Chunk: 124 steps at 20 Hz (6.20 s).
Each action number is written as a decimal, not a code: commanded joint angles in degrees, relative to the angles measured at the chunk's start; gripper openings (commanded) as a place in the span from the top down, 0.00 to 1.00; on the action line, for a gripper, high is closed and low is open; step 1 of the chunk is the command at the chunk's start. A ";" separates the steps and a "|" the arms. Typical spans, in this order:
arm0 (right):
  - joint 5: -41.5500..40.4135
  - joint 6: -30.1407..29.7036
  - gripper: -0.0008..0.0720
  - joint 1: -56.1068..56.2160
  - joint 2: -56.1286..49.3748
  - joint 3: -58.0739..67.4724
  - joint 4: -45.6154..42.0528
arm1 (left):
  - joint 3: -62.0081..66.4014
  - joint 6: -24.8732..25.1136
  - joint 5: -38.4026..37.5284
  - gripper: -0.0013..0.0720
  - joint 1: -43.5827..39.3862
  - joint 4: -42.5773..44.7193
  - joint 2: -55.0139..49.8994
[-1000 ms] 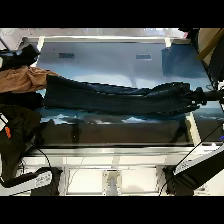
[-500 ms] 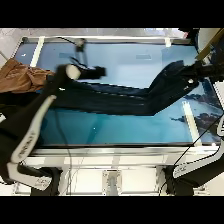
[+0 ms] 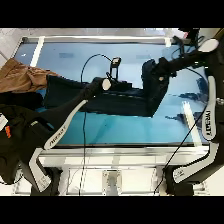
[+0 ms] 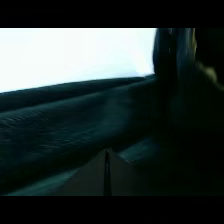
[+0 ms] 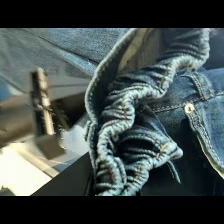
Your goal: Fold the clothes and pants, and hang the long-sleeved shirts on hangers.
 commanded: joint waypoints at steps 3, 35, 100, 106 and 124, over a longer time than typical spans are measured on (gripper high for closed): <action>-11.78 7.26 0.90 12.70 -2.58 0.02 -5.62 | 0.63 0.00 -12.31 0.96 12.09 6.56 8.92; -18.71 -17.16 0.02 -10.93 -1.99 -35.89 16.11 | 0.63 6.01 -27.76 0.96 24.41 7.10 20.00; -53.83 12.41 0.90 37.86 1.18 -24.28 13.94 | -4.00 10.05 -42.16 0.96 32.11 10.51 24.35; -57.07 9.27 0.04 45.46 -11.56 -7.04 14.82 | -4.04 10.86 -44.30 0.96 31.89 10.36 24.74; -16.02 -1.77 0.01 8.31 -7.37 -22.99 11.91 | -4.04 11.17 -46.23 0.96 31.89 10.01 24.74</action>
